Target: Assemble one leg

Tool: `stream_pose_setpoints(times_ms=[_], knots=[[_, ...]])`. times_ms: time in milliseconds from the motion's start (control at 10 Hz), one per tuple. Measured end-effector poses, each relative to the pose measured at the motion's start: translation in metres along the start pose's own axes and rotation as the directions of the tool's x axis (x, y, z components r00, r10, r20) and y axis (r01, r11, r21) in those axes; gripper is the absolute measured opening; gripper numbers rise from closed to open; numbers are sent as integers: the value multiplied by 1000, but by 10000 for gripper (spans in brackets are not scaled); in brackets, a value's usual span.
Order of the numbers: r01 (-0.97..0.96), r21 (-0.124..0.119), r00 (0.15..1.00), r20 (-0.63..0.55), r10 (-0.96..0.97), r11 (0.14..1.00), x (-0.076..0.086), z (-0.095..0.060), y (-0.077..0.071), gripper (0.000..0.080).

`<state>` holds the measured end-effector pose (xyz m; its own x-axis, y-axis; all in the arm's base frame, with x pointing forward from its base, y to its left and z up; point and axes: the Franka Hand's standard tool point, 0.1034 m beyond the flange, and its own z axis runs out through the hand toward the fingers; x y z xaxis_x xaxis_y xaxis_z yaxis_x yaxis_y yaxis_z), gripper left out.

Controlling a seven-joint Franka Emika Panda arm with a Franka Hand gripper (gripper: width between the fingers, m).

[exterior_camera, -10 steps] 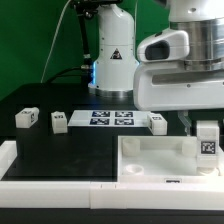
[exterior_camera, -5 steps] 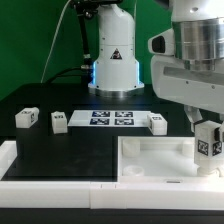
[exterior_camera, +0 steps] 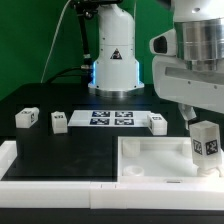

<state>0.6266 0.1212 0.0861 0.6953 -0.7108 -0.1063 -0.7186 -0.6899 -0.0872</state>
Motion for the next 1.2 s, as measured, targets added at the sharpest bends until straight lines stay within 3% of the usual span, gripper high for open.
stream_pose_setpoints(times_ms=[300, 600, 800, 1000, 1200], knots=[[335, -5, 942, -2, -335, 942, 1, 0, 1, 647], [629, -9, 777, -16, -629, 778, 3, 2, 2, 649], [777, -32, 629, -26, -777, 629, 2, 1, 2, 649], [810, -34, 585, -24, -811, 586, 2, 3, 5, 649], [806, -34, 590, -23, -807, 591, 2, 3, 6, 378]])
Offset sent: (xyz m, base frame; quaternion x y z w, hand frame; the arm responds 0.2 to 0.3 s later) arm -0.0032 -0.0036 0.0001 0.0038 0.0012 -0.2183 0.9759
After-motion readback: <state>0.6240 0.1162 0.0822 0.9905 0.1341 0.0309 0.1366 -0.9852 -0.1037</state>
